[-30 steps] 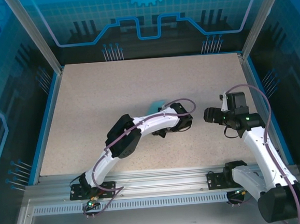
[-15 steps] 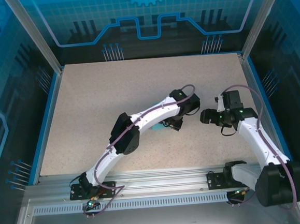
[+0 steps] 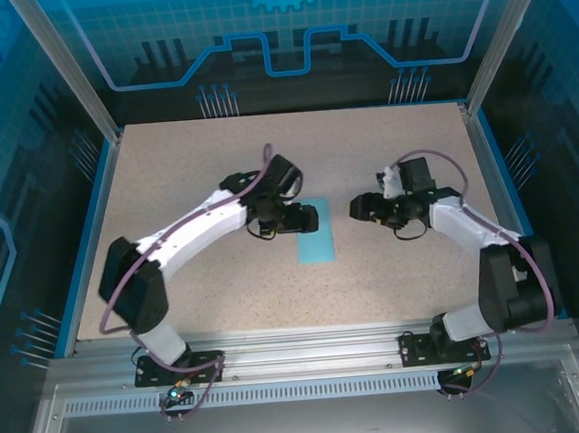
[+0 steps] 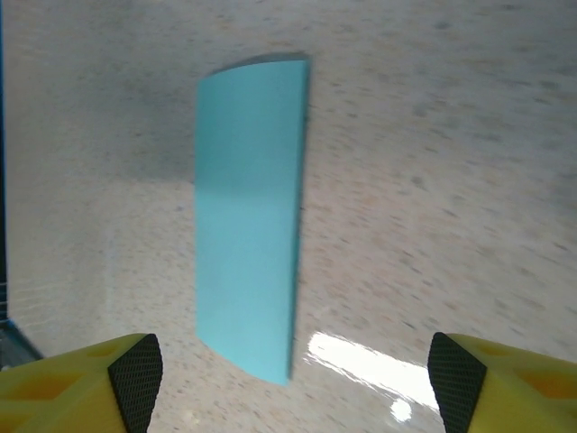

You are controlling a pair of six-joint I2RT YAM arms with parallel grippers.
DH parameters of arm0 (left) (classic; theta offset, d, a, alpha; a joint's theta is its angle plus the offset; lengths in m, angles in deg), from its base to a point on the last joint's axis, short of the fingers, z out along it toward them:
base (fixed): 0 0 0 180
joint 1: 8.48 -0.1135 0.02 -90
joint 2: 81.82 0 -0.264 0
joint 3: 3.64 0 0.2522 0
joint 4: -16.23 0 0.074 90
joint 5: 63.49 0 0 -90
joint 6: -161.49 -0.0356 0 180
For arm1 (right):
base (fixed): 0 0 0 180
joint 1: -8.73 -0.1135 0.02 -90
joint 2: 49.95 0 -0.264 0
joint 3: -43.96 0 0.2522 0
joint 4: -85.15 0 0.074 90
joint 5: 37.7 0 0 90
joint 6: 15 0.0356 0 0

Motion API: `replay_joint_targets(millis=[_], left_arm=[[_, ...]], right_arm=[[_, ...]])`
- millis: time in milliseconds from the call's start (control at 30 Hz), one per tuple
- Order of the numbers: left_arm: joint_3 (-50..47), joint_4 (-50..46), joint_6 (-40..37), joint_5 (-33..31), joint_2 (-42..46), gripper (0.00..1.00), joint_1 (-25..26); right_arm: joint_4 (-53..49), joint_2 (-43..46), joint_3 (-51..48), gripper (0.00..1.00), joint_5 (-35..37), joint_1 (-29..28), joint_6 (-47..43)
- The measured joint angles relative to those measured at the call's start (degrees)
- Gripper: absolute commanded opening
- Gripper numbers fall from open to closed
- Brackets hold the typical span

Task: Fold a paper plane with a square sheet of paper (fold left side to right side)
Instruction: Hold the paper at the center of the table.

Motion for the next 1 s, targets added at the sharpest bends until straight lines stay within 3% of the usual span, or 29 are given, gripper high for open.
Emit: replay_joint_targets(millis=[133, 267, 500, 1000], left_arm=[[-12.74, 12.0, 5.01, 5.4, 3.74, 0.82, -4.79], [-18.43, 18.36, 8.09, 8.17, 3.72, 0.82, -7.3], [-19.47, 25.81, 10.86, 10.49, 1.95, 0.82, -7.5], [-19.39, 29.16, 11.02, 11.72, -6.19, 0.79, -7.5]], right_arm=[[5.31, -7.45, 4.9, 0.8, -0.9, -3.91, 1.55], [8.81, -15.41, 9.66, 0.79, -1.36, -5.73, 2.38], [10.01, -26.36, 17.92, 0.78, -2.38, -8.22, 2.75], [4.66, -32.26, 23.26, 0.75, -0.48, -8.63, -0.85]])
